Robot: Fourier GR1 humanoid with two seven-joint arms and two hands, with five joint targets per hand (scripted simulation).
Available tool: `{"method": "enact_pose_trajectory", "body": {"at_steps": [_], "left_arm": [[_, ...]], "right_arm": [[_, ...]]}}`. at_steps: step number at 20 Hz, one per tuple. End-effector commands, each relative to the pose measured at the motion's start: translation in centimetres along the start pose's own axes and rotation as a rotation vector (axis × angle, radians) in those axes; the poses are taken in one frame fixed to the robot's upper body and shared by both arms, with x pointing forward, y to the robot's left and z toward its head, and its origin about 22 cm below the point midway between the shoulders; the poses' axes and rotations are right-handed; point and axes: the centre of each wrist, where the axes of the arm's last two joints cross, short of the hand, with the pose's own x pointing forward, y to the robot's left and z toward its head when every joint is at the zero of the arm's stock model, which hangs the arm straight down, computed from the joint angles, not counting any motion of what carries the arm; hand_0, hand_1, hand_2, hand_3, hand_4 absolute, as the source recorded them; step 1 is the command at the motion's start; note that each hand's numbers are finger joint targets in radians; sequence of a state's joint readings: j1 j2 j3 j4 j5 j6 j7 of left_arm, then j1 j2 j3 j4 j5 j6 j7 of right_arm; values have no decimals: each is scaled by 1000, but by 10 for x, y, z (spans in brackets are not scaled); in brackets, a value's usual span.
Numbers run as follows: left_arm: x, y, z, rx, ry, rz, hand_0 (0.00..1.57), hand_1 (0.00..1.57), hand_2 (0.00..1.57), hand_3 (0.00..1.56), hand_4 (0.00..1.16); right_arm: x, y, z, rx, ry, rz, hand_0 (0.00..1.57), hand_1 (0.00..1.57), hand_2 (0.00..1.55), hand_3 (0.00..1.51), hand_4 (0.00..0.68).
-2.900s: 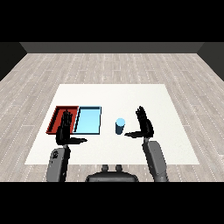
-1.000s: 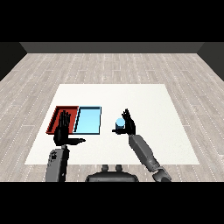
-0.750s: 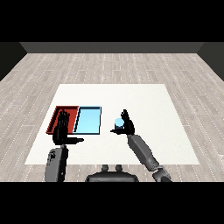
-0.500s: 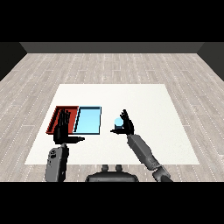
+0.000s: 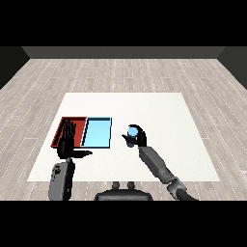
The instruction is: Pick the blue can and put it in the blue box
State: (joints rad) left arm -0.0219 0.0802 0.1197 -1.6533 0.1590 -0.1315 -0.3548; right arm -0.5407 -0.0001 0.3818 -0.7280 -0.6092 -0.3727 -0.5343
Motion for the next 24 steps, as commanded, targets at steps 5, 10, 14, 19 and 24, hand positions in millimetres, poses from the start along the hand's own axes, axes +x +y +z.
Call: {"method": "enact_pose_trajectory", "body": {"at_steps": [5,10,14,19,24], "left_arm": [[-8,0,6,3,15,3,0,0,0,0,0],[-7,-26,2,-44,31,-39,0,0,0,0,0],[-19,-35,8,-88,59,-20,0,0,0,0,0],[-28,-56,5,-138,128,6,0,0,0,0,0],[-31,-82,1,-198,160,0,0,0,0,0,0]], "right_arm": [[-6,-4,-11,-52,25,128,1496,1496,1480,1436,617],[32,15,-12,-6,-63,139,1487,1487,1463,1406,645],[64,5,-15,2,-110,182,1452,1452,1456,1401,631],[86,15,-15,31,-186,258,1430,1430,1447,1393,622],[117,16,-13,52,-260,274,1418,1418,1445,1407,622]]}}
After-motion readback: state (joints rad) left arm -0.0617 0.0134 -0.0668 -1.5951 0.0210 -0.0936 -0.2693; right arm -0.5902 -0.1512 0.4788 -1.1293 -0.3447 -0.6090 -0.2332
